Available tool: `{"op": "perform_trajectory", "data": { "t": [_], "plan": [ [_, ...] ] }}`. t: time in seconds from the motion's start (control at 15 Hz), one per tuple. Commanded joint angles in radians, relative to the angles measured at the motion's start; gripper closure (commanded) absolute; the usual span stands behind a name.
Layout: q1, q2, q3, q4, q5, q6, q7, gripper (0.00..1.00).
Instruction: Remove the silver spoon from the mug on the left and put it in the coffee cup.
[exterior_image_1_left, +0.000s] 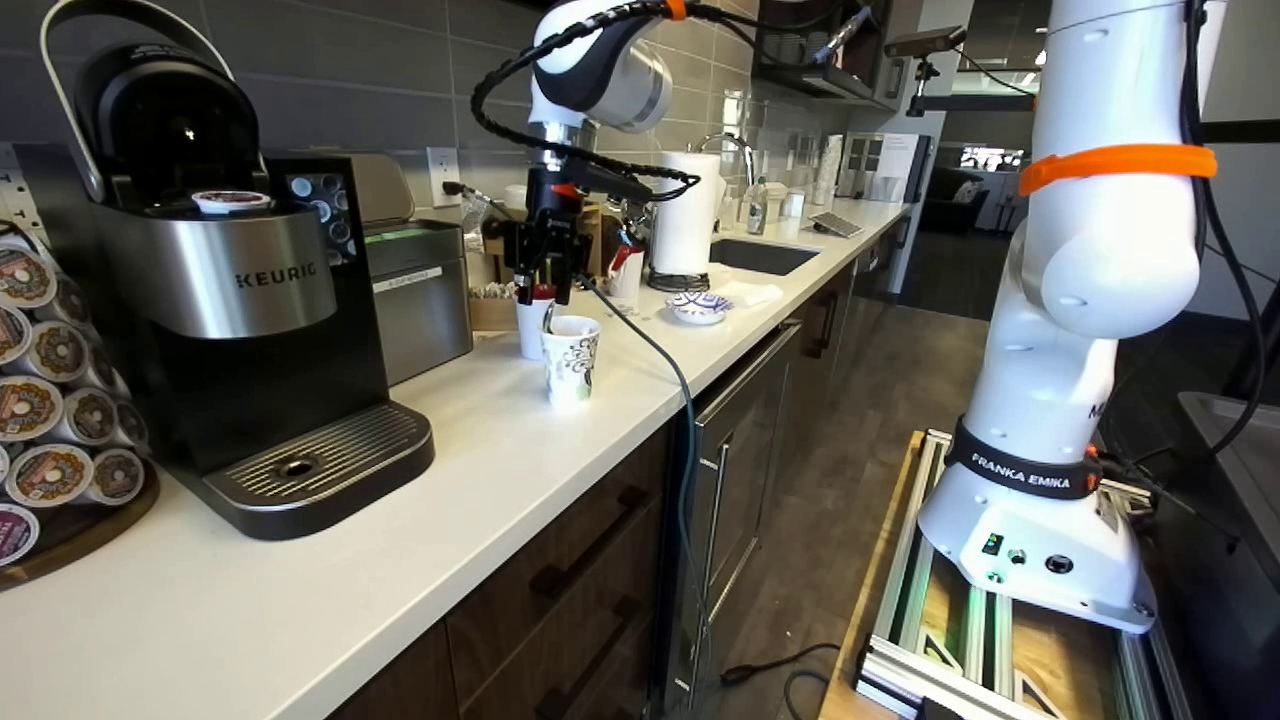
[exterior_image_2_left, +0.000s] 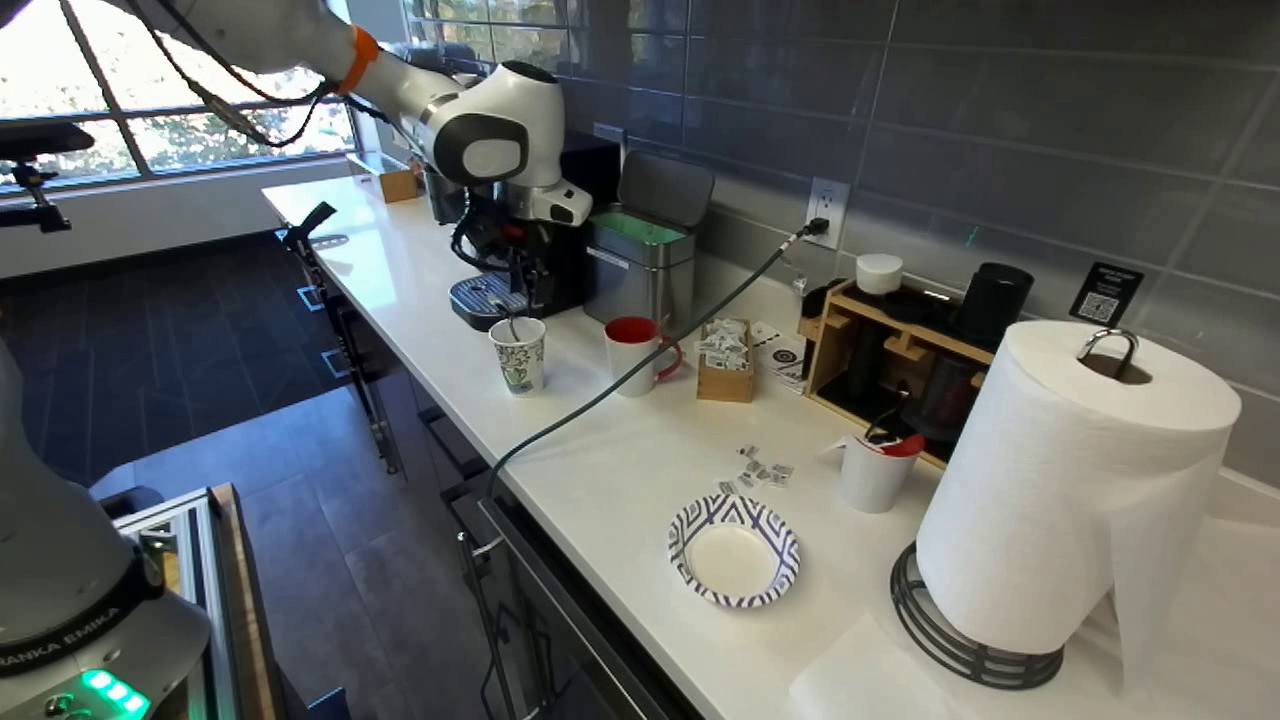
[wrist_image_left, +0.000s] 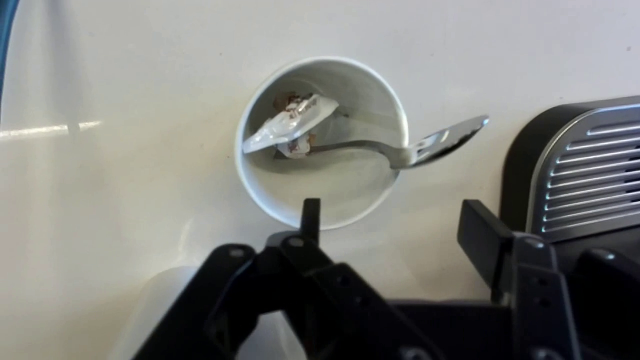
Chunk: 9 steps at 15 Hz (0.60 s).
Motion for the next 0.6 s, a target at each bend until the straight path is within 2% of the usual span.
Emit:
{"op": "perform_trajectory", "data": {
  "t": [0.0,0.4,0.53],
  "plan": [
    [-0.007,0.006,-0.003,0.026,-0.012,-0.034,0.02,0.0],
    [-0.036,-0.022,-0.018,0.042,0.037,-0.057,-0.013,0.0],
    [-0.026,-0.007,-0.012,0.038,0.011,-0.014,-0.002,0.0]
  ]
}}
